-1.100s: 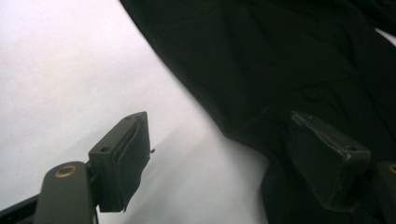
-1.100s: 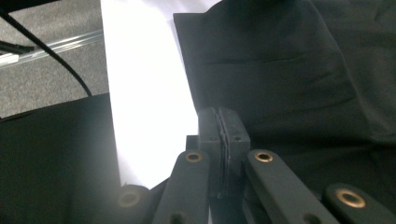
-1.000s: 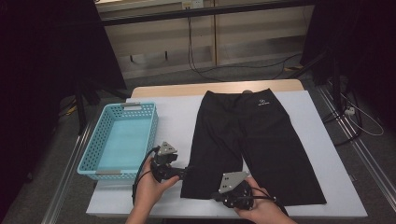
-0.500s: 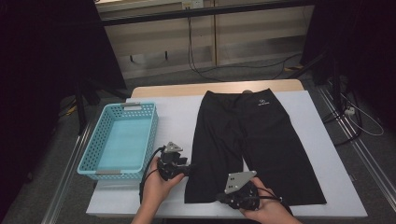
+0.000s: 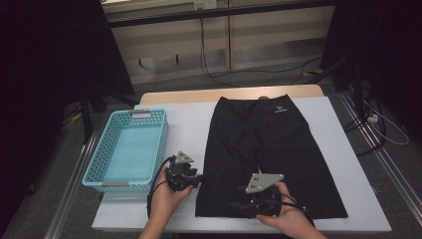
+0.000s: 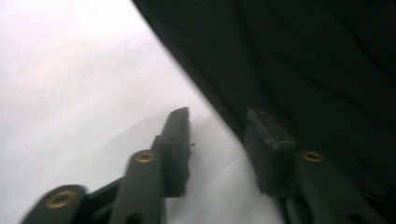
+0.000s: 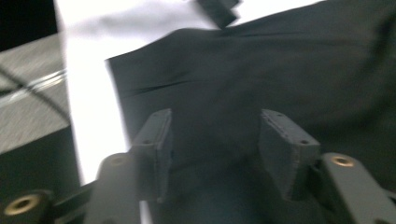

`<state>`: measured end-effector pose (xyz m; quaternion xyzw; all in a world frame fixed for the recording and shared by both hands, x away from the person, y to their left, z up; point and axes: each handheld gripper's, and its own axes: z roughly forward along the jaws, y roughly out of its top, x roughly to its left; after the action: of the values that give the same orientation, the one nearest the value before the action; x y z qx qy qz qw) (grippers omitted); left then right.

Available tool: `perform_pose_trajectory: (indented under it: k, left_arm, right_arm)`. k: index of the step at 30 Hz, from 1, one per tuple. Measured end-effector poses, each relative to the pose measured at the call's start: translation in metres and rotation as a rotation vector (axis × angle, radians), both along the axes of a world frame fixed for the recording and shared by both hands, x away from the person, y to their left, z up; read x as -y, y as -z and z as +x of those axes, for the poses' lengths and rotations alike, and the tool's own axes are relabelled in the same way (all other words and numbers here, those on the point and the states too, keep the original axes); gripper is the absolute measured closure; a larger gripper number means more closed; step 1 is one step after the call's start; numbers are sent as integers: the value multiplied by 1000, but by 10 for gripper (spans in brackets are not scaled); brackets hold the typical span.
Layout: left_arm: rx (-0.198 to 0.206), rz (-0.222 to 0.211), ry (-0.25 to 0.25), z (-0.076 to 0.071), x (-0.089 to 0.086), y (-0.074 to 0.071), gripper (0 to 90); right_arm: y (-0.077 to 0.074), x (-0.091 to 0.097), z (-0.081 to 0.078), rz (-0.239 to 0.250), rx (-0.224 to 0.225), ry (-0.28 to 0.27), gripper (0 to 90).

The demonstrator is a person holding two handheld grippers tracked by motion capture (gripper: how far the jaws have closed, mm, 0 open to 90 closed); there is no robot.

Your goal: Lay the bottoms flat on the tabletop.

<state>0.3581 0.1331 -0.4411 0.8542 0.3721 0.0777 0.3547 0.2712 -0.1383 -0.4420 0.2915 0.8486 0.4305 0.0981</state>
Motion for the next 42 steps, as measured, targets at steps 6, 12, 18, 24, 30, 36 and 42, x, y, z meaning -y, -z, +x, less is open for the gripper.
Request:
perform_pose_trajectory:
  k: [6,12,18,24,30,36,42]
  left_arm:
    - [23,-7,17,4,1,0,281]
    - [22,-29,34,4,4,0,214]
    - [27,-40,35,3,4,0,184]
    - [23,-53,39,2,3,-2,155]
    - [18,-87,53,1,3,-2,106]
    - [15,-89,55,0,1,-2,94]
    - [3,-82,65,-2,2,-1,93]
  right_arm:
    - [-6,27,17,29,30,155,318]
    - [-7,46,32,23,36,257,229]
    - [-6,51,39,12,39,300,187]
    - [-6,49,41,13,38,302,172]
    - [-6,51,40,16,43,308,170]
    - [-4,51,42,10,38,316,170]
    - [-5,48,43,14,43,307,170]
